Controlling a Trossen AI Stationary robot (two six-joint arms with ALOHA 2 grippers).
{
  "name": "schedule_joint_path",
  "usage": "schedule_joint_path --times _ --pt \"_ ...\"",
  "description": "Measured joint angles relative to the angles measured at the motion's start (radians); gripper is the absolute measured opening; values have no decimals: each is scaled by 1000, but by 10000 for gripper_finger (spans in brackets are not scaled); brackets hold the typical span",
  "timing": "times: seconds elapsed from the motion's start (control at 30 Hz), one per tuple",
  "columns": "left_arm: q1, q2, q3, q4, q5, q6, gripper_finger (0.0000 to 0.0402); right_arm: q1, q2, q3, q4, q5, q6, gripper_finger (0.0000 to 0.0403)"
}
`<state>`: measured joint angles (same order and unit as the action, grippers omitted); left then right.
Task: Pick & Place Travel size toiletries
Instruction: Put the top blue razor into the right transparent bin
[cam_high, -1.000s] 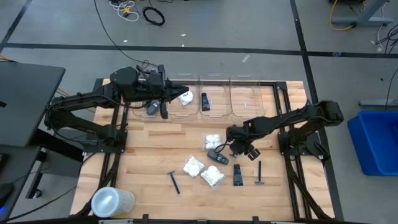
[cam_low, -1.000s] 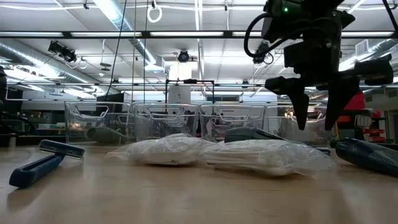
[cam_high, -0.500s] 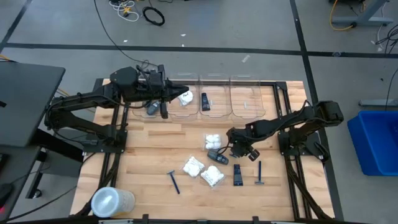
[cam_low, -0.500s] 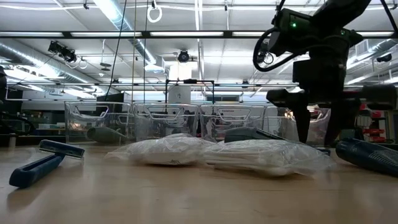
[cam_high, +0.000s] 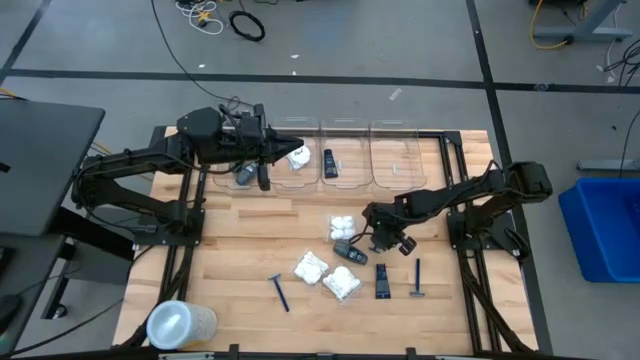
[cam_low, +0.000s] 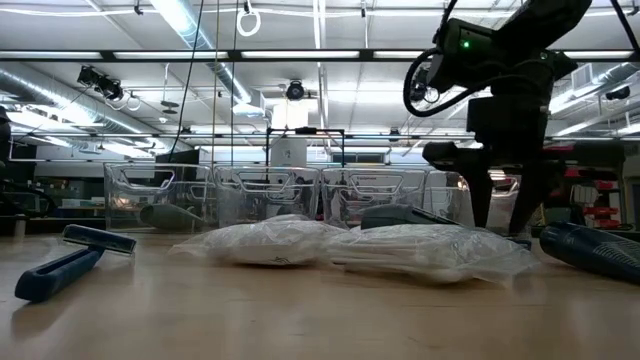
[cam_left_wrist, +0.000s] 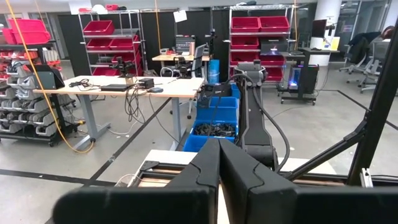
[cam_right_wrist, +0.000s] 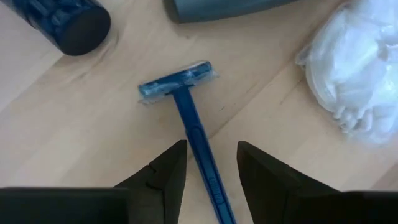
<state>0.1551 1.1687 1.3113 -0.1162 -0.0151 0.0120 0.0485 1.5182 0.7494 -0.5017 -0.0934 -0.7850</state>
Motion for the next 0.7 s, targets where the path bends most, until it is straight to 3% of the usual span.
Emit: schedule_joint_path --times 0.7 --pt "0 0 0 -2 0 7 7 -9 42 -3 10 -42 -21 122"
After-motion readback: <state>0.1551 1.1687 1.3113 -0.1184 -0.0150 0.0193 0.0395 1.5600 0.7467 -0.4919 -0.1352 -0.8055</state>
